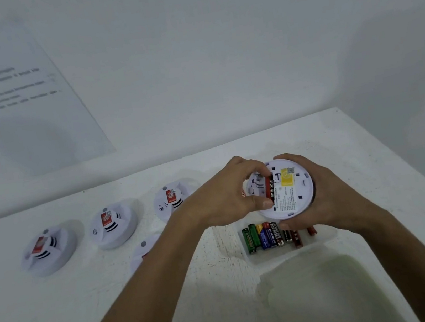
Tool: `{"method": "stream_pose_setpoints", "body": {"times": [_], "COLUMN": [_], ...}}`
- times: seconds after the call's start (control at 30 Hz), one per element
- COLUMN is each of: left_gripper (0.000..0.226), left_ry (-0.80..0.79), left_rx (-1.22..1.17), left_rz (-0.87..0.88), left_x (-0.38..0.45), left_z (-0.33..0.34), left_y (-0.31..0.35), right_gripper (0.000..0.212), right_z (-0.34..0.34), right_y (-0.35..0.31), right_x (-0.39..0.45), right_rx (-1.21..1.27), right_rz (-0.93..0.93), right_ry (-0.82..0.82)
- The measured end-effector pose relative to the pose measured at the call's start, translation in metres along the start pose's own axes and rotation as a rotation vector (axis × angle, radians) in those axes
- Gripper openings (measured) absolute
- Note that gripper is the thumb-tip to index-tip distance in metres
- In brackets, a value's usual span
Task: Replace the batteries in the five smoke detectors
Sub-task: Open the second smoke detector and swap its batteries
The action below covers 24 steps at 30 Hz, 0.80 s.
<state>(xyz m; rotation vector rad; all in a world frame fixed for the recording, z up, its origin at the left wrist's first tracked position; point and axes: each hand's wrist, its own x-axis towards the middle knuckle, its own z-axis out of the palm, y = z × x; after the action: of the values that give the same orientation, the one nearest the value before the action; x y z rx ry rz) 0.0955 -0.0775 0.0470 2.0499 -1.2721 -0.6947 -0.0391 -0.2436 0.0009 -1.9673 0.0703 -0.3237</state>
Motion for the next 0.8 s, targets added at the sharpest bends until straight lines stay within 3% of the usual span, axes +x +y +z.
{"method": "stream_pose_setpoints", "body": {"times": [0.4,0.6,0.7,0.8], "left_gripper": [0.046,0.029,0.028,0.033], "left_ry": [0.002,0.261,0.235,0.354], "left_rx": [0.026,0.005,-0.172,-0.373], "left_rz": [-0.026,0.089,0.017,-0.102], "left_x": [0.008,0.016,0.024,0.040], "left_z": [0.003,0.009,0.002,-0.013], "left_y": [0.003,0.003,0.003,-0.010], "right_gripper": [0.086,0.083,0.085,0.089], "right_z": [0.002,-0.001,-0.009,-0.019], "right_y": [0.008,0.006,0.007,0.010], "right_x": [0.000,0.004,0.002,-0.005], "right_rx": [-0.017,-0.030,-0.018,-0.032], "right_rz": [0.020,0.040,0.048,0.064], "right_ry": [0.010,0.033,0.060,0.081]}}
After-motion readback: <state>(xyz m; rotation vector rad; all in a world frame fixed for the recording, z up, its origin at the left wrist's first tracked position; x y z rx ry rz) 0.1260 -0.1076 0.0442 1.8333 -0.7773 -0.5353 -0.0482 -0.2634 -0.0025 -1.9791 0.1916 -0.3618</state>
